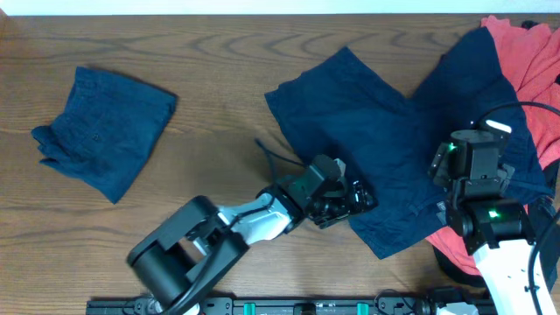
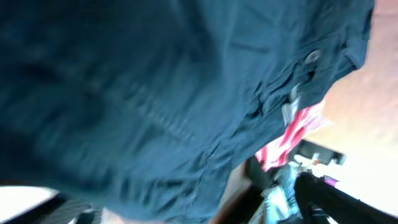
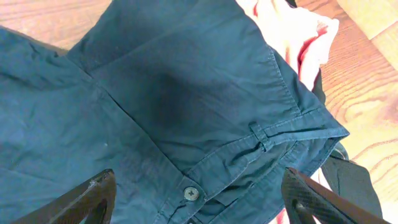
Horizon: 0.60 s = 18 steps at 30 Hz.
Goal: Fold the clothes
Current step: 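Drag the navy shorts leftward with the right gripper onto the table center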
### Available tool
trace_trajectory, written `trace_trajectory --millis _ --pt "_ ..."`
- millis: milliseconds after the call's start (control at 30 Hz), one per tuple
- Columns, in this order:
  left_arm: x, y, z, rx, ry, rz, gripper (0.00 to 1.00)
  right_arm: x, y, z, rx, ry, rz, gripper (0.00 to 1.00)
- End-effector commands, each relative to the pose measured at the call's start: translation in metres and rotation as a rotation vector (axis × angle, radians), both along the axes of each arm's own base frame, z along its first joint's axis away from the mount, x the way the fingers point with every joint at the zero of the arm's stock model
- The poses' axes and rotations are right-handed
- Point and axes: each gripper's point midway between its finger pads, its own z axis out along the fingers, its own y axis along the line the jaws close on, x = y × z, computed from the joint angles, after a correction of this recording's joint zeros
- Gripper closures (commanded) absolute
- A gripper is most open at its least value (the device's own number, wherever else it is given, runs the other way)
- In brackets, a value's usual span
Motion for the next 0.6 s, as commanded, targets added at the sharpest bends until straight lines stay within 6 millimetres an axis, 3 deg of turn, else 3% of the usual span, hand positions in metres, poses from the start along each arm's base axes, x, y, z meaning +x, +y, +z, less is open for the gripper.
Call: trace_trajectory --millis 0,67,133,233,333,433,567 --pt "-0.007 0.015 -0.047 0.102 0.099 0.07 0.31 -0.002 -0.003 0.007 0.008 -0.029 -0.021 0.16" --pt "0.0 0.019 -0.048 0.111 0.047 0.058 0.75 -0.003 -0.002 0.005 0.015 -0.017 -0.014 0.16" --pt "0.009 0.023 -0.045 0.11 -0.02 0.025 0.94 -0.005 0.001 0.002 0.029 -0.001 -0.001 0.16" --pt "0.016 0.041 -0.045 0.14 -0.035 0.002 0.94 -0.006 0.004 -0.002 0.041 0.015 0.01 0.16" --pt "0.025 0.076 -0.041 0.2 -0.03 -0.014 0.94 -0.011 0.008 -0.008 0.062 0.047 0.03 0.07" --pt "0.046 0.129 -0.026 0.27 -0.057 0.012 0.94 -0.014 0.014 -0.014 0.091 0.077 0.053 0.1" --pt "0.11 0.214 0.018 0.322 -0.181 0.167 0.94 -0.012 0.022 -0.02 0.125 0.097 0.081 0.12"
